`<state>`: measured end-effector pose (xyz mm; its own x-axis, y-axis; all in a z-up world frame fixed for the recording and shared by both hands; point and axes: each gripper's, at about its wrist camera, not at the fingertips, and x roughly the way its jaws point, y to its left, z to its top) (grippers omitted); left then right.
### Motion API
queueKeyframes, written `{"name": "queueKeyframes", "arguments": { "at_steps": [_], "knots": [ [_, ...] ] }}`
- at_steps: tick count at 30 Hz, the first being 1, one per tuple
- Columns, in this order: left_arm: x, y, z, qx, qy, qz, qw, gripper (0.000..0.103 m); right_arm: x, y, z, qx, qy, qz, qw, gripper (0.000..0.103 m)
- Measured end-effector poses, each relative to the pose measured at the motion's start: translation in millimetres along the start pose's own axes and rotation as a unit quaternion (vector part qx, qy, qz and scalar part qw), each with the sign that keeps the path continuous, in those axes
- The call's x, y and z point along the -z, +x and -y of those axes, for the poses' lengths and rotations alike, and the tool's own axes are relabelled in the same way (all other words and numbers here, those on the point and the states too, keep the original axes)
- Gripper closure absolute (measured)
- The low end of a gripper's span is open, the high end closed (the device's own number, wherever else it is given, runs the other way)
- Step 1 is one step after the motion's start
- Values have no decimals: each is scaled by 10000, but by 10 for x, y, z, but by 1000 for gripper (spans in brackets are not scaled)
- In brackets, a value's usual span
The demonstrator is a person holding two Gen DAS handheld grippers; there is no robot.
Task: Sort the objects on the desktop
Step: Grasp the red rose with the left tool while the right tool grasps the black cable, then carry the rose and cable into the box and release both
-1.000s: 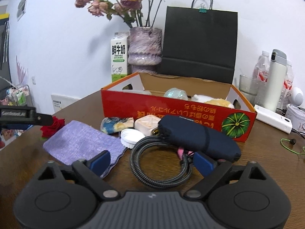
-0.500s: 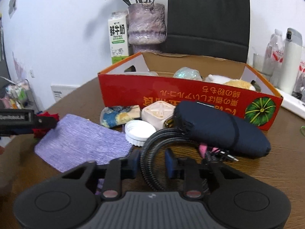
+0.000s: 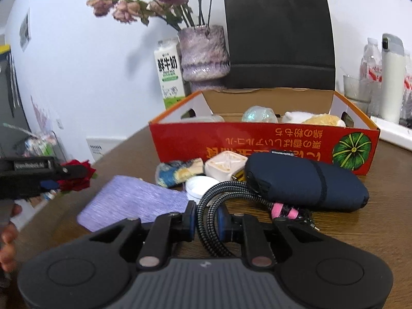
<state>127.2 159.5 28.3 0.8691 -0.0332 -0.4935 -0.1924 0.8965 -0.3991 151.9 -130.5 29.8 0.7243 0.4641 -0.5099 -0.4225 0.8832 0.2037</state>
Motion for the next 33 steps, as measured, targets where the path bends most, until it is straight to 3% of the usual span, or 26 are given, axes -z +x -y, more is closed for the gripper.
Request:
{"name": "queueKeyframes", "arguments": {
  "at_steps": [17, 24, 33],
  "knots": [
    [32, -38, 75, 87, 124, 185, 9997, 65, -103, -309, -221, -545, -236, 756, 9954, 88],
    [0, -223, 237, 288, 212, 445, 9984, 65, -237, -338, -232, -391, -370, 969, 9938, 88],
    [-245, -194, 848, 727, 570, 473, 9946, 65, -559, -273, -9, -150, -306, 1211, 9921, 88]
  ]
}}
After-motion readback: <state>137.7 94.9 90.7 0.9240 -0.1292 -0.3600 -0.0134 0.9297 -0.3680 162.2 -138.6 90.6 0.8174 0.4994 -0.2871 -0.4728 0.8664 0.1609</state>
